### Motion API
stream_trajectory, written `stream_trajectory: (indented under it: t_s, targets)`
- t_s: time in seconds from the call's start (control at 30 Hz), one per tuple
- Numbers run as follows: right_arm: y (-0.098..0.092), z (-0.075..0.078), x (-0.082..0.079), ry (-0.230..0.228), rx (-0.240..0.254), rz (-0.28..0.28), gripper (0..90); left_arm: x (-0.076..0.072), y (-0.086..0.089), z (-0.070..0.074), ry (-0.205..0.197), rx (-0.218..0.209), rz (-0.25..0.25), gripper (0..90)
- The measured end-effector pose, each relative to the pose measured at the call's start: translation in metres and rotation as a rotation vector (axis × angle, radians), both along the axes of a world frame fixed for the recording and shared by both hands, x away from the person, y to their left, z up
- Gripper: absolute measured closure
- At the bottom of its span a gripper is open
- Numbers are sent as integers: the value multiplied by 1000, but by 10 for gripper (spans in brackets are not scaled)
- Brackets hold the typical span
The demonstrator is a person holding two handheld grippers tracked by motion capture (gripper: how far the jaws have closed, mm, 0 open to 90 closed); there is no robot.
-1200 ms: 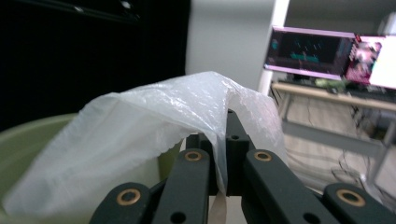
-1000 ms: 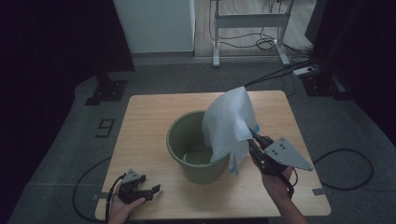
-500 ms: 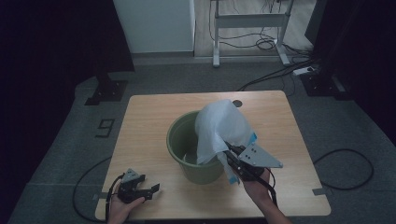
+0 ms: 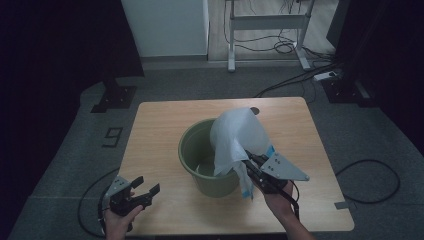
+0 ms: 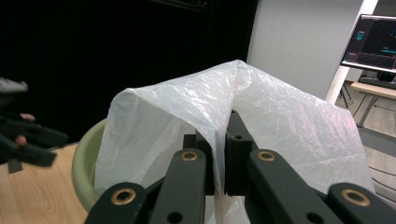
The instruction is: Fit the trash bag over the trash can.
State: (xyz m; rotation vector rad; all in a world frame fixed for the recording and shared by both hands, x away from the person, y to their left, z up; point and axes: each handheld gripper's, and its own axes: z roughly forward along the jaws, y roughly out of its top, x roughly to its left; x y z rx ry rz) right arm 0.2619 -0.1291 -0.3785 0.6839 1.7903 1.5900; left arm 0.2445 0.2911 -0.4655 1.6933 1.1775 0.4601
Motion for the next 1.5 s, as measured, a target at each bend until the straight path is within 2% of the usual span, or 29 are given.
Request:
stream_trajectory:
  t_s: [0.1,0.23,0.33,0.4,0.47,0.53,0.67,0.83,1.0,1.27,1.5]
  targets:
    - [0,2,1,-2,-2,-1,866,-7,-8,17,-68,-29,27,229]
    - [1,5,1,-10,-7,1,867,-16,-28,38,-172,-27,49,216]
    - [1,7,1,-11,-9,1,867,-21,-43,52,-232,-31,55,213]
    - [1,7,1,-12,-12,1,867,-24,-53,62,-265,-25,44,214]
    - [0,8,1,-11,-13,-1,867,-26,-65,71,-293,-1,27,213]
    - [-1,8,2,-9,-13,-2,867,-28,-76,79,-312,10,-2,212]
    - [-1,9,4,-6,-12,-5,868,-27,-96,90,-329,26,-55,211]
    - [1,10,6,-1,-18,-10,876,-25,-116,96,-339,26,-72,214]
    - [4,9,10,14,-11,-8,876,-20,-132,98,-324,33,-88,213]
    - [9,8,10,16,-10,0,876,-16,-144,94,-322,45,-76,216]
    - [10,9,9,16,-10,-1,880,-16,-159,95,-324,48,-122,223]
